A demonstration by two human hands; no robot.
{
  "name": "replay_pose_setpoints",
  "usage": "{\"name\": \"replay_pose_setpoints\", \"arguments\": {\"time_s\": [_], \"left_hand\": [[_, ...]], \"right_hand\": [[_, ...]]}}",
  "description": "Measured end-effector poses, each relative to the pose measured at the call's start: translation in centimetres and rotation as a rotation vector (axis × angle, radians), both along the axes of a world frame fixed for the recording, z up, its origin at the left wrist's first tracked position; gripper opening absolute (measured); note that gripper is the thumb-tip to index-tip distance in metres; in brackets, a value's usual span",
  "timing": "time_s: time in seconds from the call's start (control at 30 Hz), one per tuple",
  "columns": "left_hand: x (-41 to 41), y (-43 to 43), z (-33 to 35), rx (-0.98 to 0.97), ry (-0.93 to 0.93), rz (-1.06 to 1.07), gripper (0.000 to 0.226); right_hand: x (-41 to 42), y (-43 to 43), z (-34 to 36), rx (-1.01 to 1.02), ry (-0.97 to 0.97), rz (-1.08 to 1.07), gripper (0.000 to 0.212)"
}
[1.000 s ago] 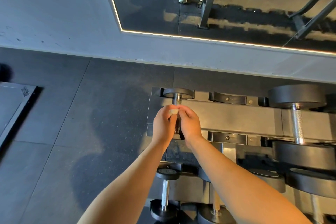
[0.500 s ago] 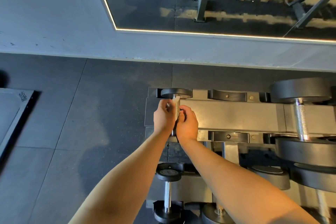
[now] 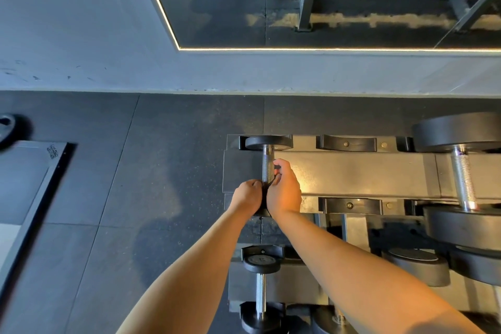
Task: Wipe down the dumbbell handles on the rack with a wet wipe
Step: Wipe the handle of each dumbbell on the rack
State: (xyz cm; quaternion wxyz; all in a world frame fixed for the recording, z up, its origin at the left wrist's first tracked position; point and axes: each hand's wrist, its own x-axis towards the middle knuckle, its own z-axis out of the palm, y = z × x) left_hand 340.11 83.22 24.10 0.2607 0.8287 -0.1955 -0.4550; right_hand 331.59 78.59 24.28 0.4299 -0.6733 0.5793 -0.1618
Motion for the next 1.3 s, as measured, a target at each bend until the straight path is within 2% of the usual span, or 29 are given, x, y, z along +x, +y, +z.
{"name": "replay_pose_setpoints", "arguments": {"time_s": [0.1, 0.2, 0.27, 0.4, 0.5, 0.63, 0.7, 0.83, 0.9, 1.0, 1.07, 1.17, 1.3], "left_hand": [[-0.3, -0.1, 0.3, 0.053, -0.087, -0.066, 0.035], [-1.1, 0.4, 0.6, 0.045, -0.182, -0.021, 0.034], [-1.6, 0.9, 0.9, -0.034, -0.244, 0.058, 0.031], [-1.8, 0.2, 2.0, -0.361, -0.219, 0.241, 0.023], [-1.7, -1.8, 2.8, -0.457, -0.229, 0.215, 0.031], [-2.0, -2.2, 2.2, -0.501, -0.200, 0.143, 0.029], [-2.2, -1.4, 1.9, -0.497, -0.143, 0.111, 0.033], [-2.3, 0.3, 2.3, -0.411, -0.347, -0.108, 0.044], [-2.5, 0.9, 2.4, -0.363, -0.366, -0.135, 0.042], [-3.0, 1.8, 2.4, -0.275, -0.322, -0.142, 0.037], [-3.5, 2.3, 2.2, -0.237, -0.300, -0.143, 0.042], [-4.2, 2.5, 2.2, -0.223, -0.245, -0.069, 0.030], [-4.5, 2.9, 2.0, -0.163, -0.272, 0.008, 0.035]], "right_hand": [[-0.1, 0.0, 0.0, -0.007, -0.010, 0.005, 0.043], [-0.4, 0.0, 0.0, -0.017, -0.040, -0.005, 0.041], [-0.3, 0.0, 0.0, -0.029, -0.044, -0.015, 0.038], [0.3, 0.4, -0.4, 0.043, -0.162, -0.072, 0.021], [0.0, 0.3, -0.4, -0.005, -0.190, -0.111, 0.018], [-0.3, 0.0, -0.5, 0.004, -0.240, -0.162, 0.023], [-0.3, 0.1, -0.5, 0.028, -0.254, -0.177, 0.025], [-0.2, 0.2, -0.7, 0.017, -0.251, -0.186, 0.027], [-0.2, 0.2, -0.6, 0.024, -0.261, -0.197, 0.027], [-0.4, 0.1, -0.4, 0.065, -0.283, -0.215, 0.026], [-0.5, 0.1, -0.3, 0.064, -0.296, -0.201, 0.026], [-0.7, 0.1, -0.8, 0.078, -0.339, -0.180, 0.024], [-1.2, 0.8, -1.3, 0.154, -0.325, -0.166, 0.027]]}}
